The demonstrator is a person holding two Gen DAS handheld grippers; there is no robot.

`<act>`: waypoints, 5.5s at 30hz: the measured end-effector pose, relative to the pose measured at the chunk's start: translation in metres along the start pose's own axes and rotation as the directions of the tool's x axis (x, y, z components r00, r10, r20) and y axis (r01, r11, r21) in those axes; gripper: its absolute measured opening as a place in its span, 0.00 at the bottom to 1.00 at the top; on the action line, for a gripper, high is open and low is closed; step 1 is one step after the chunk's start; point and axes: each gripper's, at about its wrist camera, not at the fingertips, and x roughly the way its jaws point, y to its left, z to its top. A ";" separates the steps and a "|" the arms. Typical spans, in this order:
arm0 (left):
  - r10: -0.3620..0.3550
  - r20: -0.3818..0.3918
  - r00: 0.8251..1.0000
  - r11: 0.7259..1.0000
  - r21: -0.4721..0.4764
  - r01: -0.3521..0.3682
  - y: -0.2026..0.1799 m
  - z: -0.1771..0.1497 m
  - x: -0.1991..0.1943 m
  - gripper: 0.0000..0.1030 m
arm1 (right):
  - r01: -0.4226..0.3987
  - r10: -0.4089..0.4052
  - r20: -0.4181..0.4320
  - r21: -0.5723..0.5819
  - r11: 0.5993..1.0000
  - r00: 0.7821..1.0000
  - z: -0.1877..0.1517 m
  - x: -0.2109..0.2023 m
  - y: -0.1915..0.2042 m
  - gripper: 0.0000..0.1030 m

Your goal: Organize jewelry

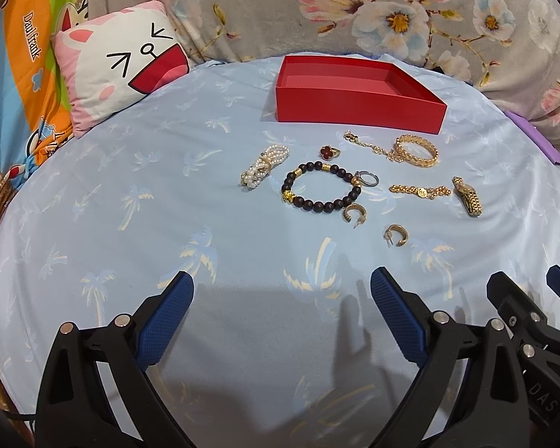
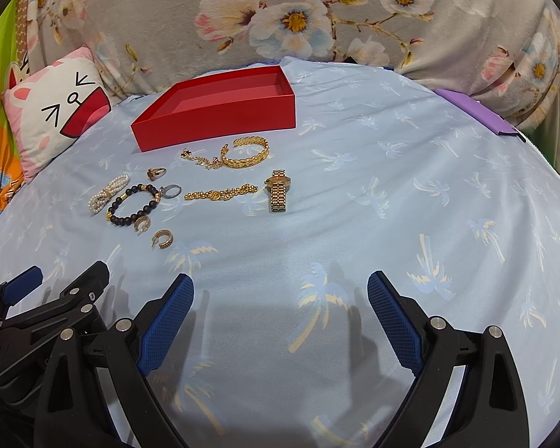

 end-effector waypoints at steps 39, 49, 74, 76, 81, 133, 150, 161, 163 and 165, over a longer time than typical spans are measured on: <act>-0.001 0.005 1.000 1.000 0.003 0.001 -0.001 -0.001 -0.001 0.89 | -0.001 0.001 0.002 0.002 1.000 1.000 -0.001 0.000 0.000 0.90; -0.001 0.005 1.000 1.000 0.003 0.001 -0.001 -0.001 -0.001 0.89 | -0.002 0.002 0.002 0.002 1.000 1.000 0.000 0.000 0.000 0.90; -0.018 0.024 1.000 1.000 0.001 0.018 0.050 0.066 0.033 0.91 | -0.034 0.035 -0.073 0.005 0.999 0.997 0.060 0.062 -0.009 0.79; -0.012 0.020 1.000 1.000 0.016 0.012 0.047 0.074 0.045 0.91 | -0.032 0.032 -0.090 0.001 0.999 0.995 0.063 0.072 -0.007 0.72; -0.014 -0.018 1.000 1.000 0.008 0.014 0.042 0.083 0.073 0.90 | -0.026 0.025 -0.098 -0.004 1.000 0.995 0.066 0.084 -0.004 0.59; -0.194 0.024 0.981 0.980 0.058 0.193 -0.030 0.303 0.177 0.15 | -0.195 0.195 0.005 -0.064 0.979 0.981 0.309 0.192 0.038 0.20; -0.161 -0.016 0.987 0.987 -0.013 0.161 -0.019 0.311 0.226 0.61 | -0.142 0.142 -0.008 -0.088 0.986 0.990 0.314 0.228 0.039 0.31; -0.178 0.030 0.984 0.984 -0.014 0.178 0.012 0.235 0.141 0.66 | -0.201 0.203 0.043 -0.059 0.978 0.978 0.216 0.127 0.000 0.42; -0.190 0.023 0.981 0.982 -0.018 0.191 0.015 0.211 0.126 0.66 | -0.220 0.222 0.035 -0.050 0.974 0.974 0.191 0.110 -0.006 0.46; -0.192 0.013 0.981 0.981 -0.017 0.192 0.018 0.187 0.113 0.66 | -0.225 0.226 0.024 -0.040 0.973 0.974 0.166 0.095 -0.010 0.47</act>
